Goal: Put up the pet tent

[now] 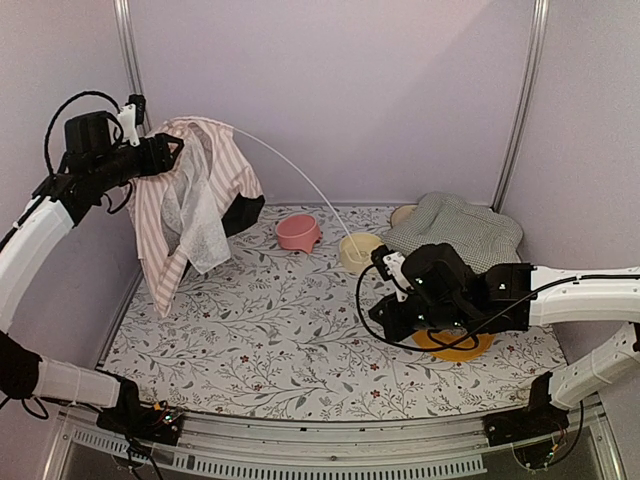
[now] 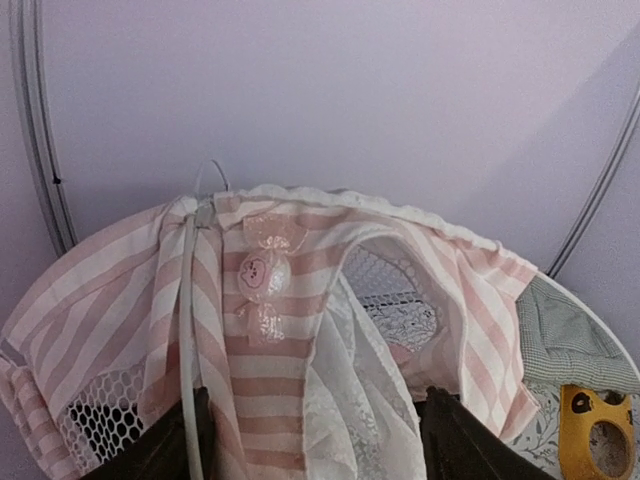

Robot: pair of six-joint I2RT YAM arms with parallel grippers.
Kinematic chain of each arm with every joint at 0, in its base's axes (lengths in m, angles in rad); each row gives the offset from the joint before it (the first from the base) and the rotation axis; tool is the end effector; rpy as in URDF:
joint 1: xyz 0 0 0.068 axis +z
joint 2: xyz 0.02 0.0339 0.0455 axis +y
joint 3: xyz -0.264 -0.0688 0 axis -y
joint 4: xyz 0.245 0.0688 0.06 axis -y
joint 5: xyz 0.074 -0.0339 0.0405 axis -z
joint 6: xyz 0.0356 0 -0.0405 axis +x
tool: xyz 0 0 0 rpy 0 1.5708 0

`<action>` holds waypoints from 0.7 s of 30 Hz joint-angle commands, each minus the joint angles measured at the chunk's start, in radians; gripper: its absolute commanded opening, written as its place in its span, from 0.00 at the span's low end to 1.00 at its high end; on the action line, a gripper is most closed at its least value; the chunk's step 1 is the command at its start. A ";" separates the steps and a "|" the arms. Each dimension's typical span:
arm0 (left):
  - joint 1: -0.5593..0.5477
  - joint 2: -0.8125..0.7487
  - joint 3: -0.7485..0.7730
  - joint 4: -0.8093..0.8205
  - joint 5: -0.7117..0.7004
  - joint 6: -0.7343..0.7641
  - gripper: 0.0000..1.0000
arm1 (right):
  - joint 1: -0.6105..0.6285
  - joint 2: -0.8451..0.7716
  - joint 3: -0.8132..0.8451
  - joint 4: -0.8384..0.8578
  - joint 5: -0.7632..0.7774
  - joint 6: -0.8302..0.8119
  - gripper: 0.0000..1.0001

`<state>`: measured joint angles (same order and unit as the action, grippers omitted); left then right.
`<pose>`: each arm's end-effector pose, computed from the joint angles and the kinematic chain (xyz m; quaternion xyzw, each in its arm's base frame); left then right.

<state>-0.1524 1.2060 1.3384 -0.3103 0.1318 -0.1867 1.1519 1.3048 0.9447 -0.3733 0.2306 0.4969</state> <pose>0.2645 -0.0454 0.4326 0.0291 0.7661 -0.1578 0.6224 0.1220 0.2541 0.2653 -0.2477 0.8744 0.2251 0.3514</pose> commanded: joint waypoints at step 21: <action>0.024 0.063 -0.032 -0.009 0.065 -0.050 0.73 | 0.005 -0.002 -0.052 0.101 0.053 0.031 0.00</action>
<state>-0.1352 1.2488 1.3239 -0.3237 0.1009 -0.2359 1.1519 1.3296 0.8867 -0.3290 0.2333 0.5014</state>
